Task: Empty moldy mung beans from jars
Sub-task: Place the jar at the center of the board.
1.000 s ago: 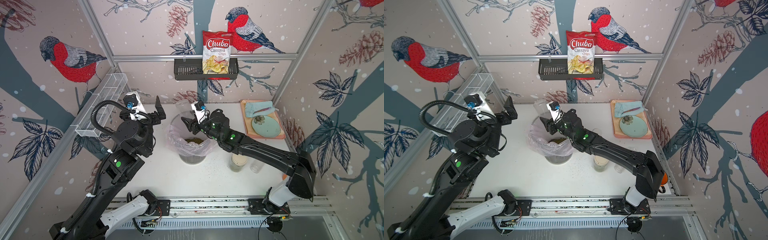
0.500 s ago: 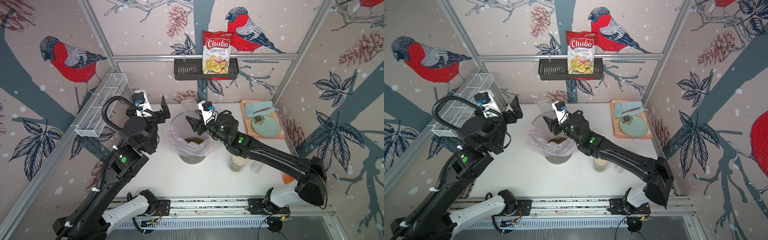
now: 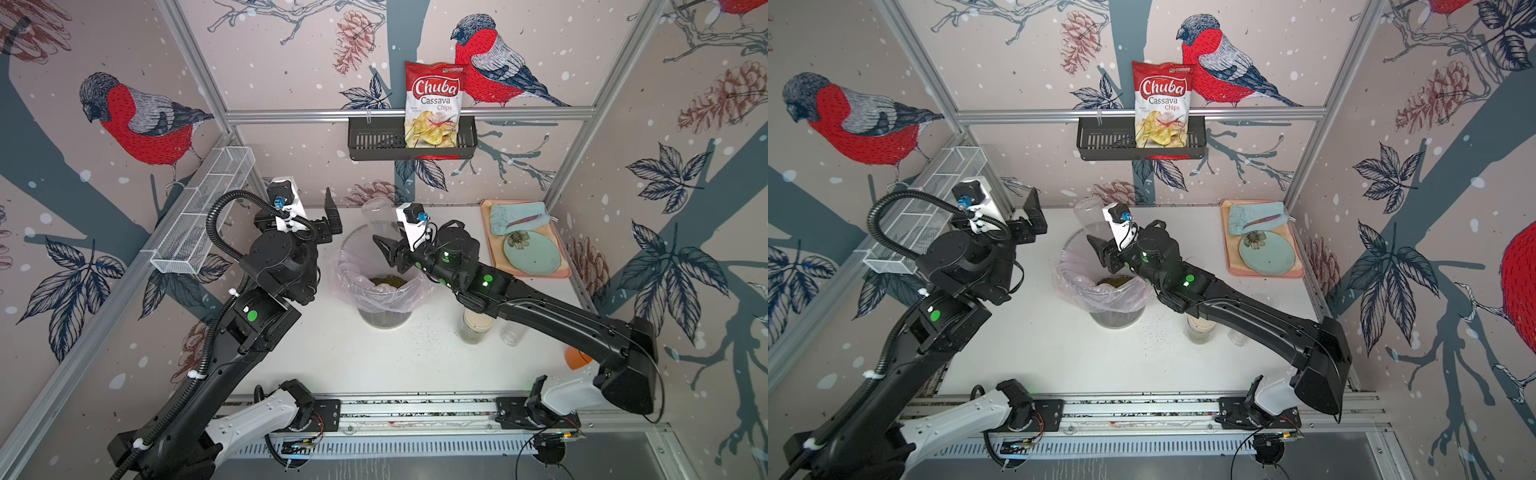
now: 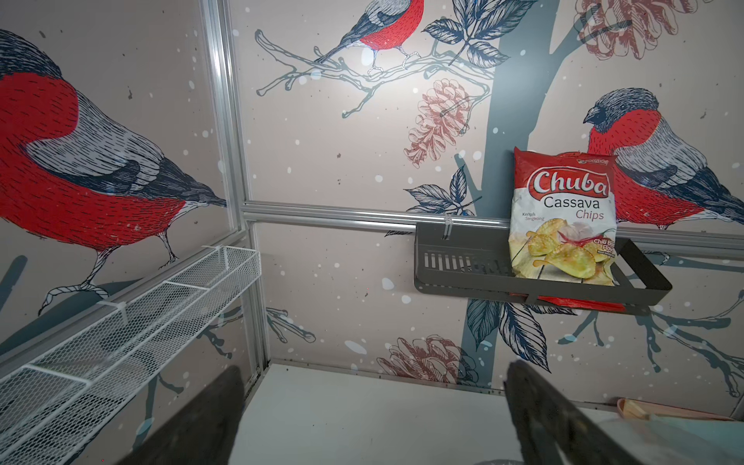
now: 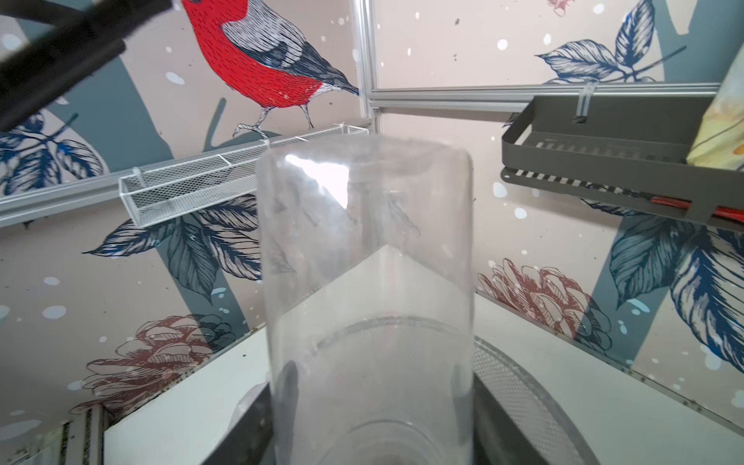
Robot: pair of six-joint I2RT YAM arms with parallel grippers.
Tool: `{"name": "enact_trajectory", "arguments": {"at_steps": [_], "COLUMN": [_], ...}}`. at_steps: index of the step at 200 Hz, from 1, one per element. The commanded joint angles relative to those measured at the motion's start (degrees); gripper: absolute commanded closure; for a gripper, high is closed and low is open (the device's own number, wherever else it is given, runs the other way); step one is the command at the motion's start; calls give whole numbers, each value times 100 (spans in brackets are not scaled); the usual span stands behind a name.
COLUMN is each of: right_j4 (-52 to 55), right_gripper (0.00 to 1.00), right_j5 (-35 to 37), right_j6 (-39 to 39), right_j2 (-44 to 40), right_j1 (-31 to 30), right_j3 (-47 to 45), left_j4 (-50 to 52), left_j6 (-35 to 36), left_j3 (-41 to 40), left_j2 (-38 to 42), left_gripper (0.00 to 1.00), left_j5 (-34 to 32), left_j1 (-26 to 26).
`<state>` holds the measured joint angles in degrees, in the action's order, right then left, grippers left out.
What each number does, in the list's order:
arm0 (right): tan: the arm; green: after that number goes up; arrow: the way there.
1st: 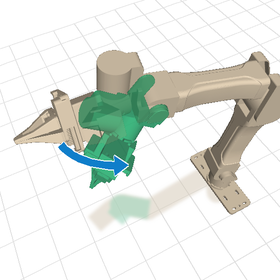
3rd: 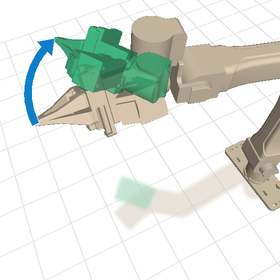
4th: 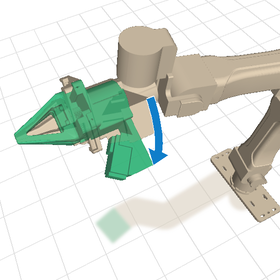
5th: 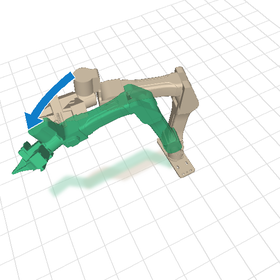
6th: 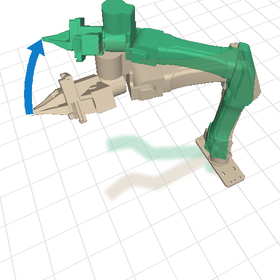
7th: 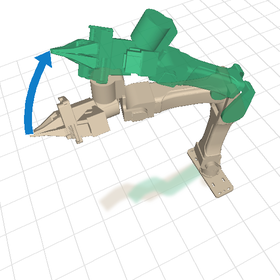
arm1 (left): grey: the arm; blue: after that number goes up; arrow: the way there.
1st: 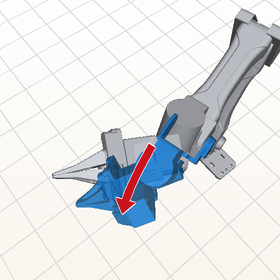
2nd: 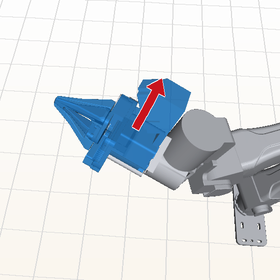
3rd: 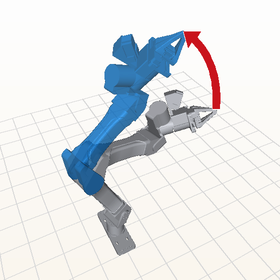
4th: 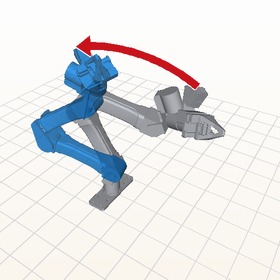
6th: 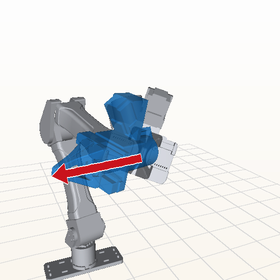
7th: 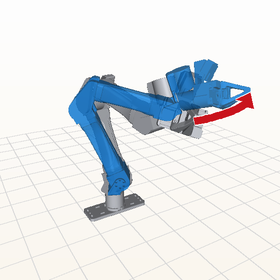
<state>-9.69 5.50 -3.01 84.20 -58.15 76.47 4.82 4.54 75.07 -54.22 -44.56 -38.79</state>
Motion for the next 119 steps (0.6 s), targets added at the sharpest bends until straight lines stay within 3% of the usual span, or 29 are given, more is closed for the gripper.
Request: {"name": "enact_trajectory", "arguments": {"at_steps": [1,31,60,81,107,119], "right_j4": [692,-211,962,-5,1268,1258], "right_gripper": [56,55,56,54,55,55], "right_j5": [164,-102,222,-30,20,-232], "right_j6": [-7,-64,-99,-49,-126,-236], "right_j2": [331,-127,163,-354,111,82], "right_j1": [53,33,50,64,171,198], "right_j3": [531,-160,567,-173,651,736], "left_j4": [-231,-172,-258,-247,-295,-291], "left_j6": [61,182,309,366,446,509], "left_j3": [-3,113,108,95,52,53], "left_j2": [-25,-55,14,49,60,46], "left_gripper": [1,1,1,1,1,1], "left_j5": [-51,-188,-150,-187,-281,-252], "left_j1": [11,11,9,11,11,10]}}
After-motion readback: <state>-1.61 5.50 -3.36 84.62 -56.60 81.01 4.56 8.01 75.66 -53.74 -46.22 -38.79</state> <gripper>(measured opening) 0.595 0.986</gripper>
